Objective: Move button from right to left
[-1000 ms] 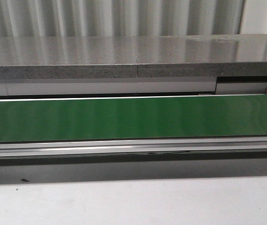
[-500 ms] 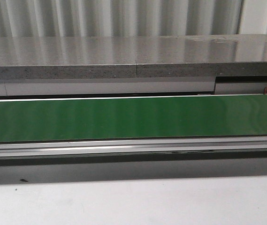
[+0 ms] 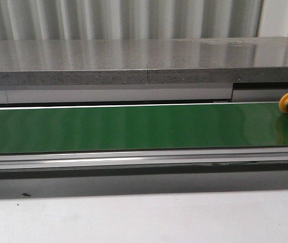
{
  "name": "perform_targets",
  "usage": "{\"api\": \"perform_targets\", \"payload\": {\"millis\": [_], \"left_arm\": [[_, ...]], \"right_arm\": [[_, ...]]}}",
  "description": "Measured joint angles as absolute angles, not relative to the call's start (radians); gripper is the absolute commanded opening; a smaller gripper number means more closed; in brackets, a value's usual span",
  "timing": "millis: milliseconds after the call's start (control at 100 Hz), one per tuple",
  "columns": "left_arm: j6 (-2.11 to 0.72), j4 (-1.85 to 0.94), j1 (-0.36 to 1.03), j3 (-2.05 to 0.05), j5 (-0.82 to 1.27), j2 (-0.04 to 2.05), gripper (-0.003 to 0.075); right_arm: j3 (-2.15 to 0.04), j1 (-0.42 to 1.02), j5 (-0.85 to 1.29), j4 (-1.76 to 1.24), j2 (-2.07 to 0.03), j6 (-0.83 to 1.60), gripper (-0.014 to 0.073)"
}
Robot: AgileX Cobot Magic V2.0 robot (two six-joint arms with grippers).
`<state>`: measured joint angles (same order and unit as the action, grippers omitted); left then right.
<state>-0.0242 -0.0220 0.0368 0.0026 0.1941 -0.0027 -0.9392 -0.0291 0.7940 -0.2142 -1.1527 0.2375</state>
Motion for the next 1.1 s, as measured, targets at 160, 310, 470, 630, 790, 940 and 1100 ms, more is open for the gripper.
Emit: {"api": "perform_targets", "payload": {"millis": [160,310,470,630,790,940,1100], "left_arm": [[-0.024,-0.022,0.037,0.003,0.194,-0.003,-0.002],[-0.024,-0.022,0.037,0.003,0.194,-0.003,-0.002],[-0.024,-0.022,0.037,0.003,0.194,-0.003,-0.002],[-0.024,-0.022,0.037,0.003,0.194,-0.003,-0.002],[-0.024,-0.022,0.037,0.003,0.194,-0.003,-0.0021],[-0.024,-0.022,0.037,0.003,0.194,-0.003,-0.002],[-0.024,-0.022,0.037,0.003,0.166,-0.003,-0.0021]], "right_arm": [[-0.819,-0.029,0.728,-0.214,-1.01,0.244,-0.0069],[-0.711,-0.029,0.678,-0.214,-0.849,0.246,-0.0069],[-0.601,-0.029,0.632,-0.212,-0.677,0.246,-0.0069],[-0.51,-0.029,0.613,-0.211,-0.506,0.248,-0.0069],[-0.445,-0.029,0.604,-0.202,-0.362,0.248,-0.0069],[-0.399,-0.029,0.591,-0.2,-0.257,0.248,-0.0069],[-0.387,-0.029,0.571,-0.2,-0.219,0.248,-0.0069]]}}
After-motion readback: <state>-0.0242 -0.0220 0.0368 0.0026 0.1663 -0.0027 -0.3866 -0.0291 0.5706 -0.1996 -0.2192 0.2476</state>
